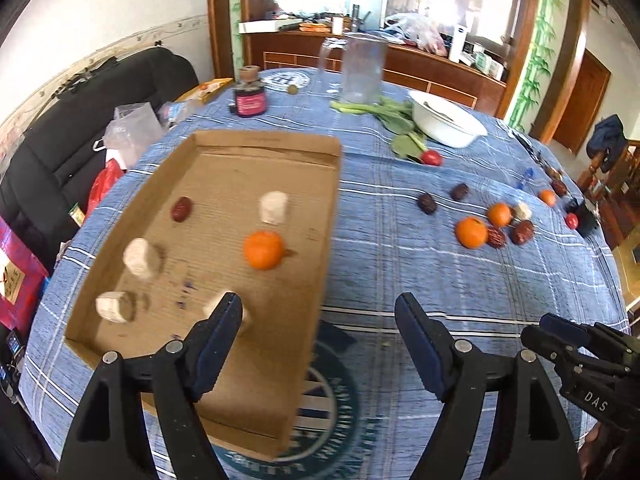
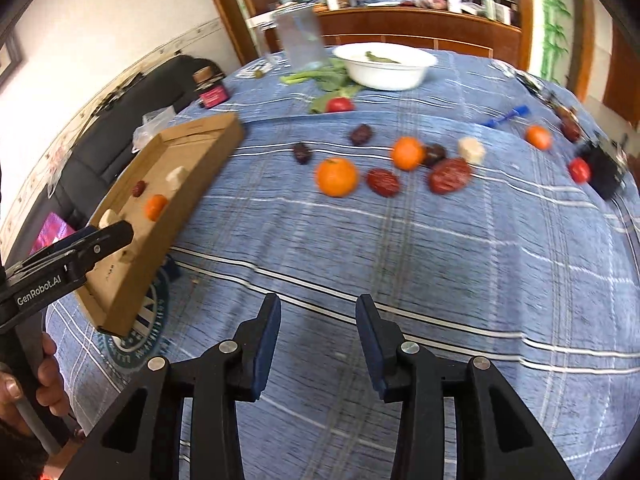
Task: Organize fruits
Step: 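Grasp a mandarin orange with the left gripper while the right grasps a large red date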
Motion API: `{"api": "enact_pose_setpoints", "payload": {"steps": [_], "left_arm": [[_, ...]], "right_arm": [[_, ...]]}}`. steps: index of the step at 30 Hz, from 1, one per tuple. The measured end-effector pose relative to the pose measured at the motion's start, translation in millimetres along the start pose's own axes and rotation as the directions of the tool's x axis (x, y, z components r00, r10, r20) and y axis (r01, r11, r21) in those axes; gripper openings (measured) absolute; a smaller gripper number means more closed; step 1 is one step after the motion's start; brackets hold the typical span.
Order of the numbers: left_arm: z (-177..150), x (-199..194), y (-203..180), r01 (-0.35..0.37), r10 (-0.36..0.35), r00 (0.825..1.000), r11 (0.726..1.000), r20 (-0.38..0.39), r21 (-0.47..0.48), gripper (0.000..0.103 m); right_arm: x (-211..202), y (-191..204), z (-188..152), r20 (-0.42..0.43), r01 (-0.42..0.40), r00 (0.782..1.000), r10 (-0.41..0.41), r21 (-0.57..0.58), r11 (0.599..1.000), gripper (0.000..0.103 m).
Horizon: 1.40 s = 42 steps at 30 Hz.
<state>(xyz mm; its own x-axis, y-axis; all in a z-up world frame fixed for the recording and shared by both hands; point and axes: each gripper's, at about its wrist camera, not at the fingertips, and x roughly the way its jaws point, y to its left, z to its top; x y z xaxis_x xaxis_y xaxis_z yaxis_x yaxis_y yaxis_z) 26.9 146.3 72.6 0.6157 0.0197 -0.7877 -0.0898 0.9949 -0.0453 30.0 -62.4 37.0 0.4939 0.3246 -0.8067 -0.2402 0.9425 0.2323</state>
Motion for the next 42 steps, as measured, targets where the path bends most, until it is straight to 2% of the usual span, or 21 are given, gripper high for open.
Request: {"api": "enact_pose_setpoints", "payload": {"steps": [8,12,15,20,27,29,38,39,41,42], "left_arm": [[-4,9,-40,0.025,-0.022,0.999,0.998,-0.042,0.065,0.078],[-4,16,-58,0.025,-0.019,0.998,0.994,-0.062,0.104,0.078],[-1,25,-69,0.026,-0.017,0.997,0.992,-0.077,0.126,0.078],[7,41,-89,0.020,-0.004,0.995,0.986,-0.097,0.164,0.078],[30,67,-118,0.059,-0.038,0.993,0.980,-0.111,0.188,0.078],[36,75,-126,0.066,-0.044,0.993,0.977,-0.113,0.202,0.078],[56,116,-140,0.112,-0.085,0.987,0.973,-0.139,0.201,0.078],[56,119,-139,0.117,-0.089,0.985,0.973,-0.148,0.196,0.077],[56,128,-138,0.146,-0.117,0.979,0.974,-0.166,0.173,0.064],[56,129,-139,0.152,-0.124,0.979,0.973,-0.160,0.171,0.061]], "right_arm": [[-4,-54,6,0.018,0.026,0.999,-0.028,0.080,0.996,0.046],[4,-81,28,0.036,0.075,0.996,-0.078,0.080,0.994,0.046],[17,-99,49,0.036,0.074,0.996,-0.078,0.095,0.993,0.046],[44,-105,72,0.025,0.084,0.996,-0.085,0.043,0.996,0.045],[65,-105,87,0.028,0.064,0.998,-0.064,-0.010,0.998,0.045],[64,-105,88,0.042,0.071,0.997,-0.070,-0.029,0.997,0.033],[51,-125,77,0.053,0.034,0.998,-0.035,0.001,0.999,0.030],[51,-127,76,0.054,0.029,0.998,-0.030,0.009,1.000,0.030],[50,-129,74,0.055,0.023,0.998,-0.024,0.017,1.000,0.030],[50,-129,74,0.056,0.024,0.998,-0.025,0.019,1.000,0.030]]}}
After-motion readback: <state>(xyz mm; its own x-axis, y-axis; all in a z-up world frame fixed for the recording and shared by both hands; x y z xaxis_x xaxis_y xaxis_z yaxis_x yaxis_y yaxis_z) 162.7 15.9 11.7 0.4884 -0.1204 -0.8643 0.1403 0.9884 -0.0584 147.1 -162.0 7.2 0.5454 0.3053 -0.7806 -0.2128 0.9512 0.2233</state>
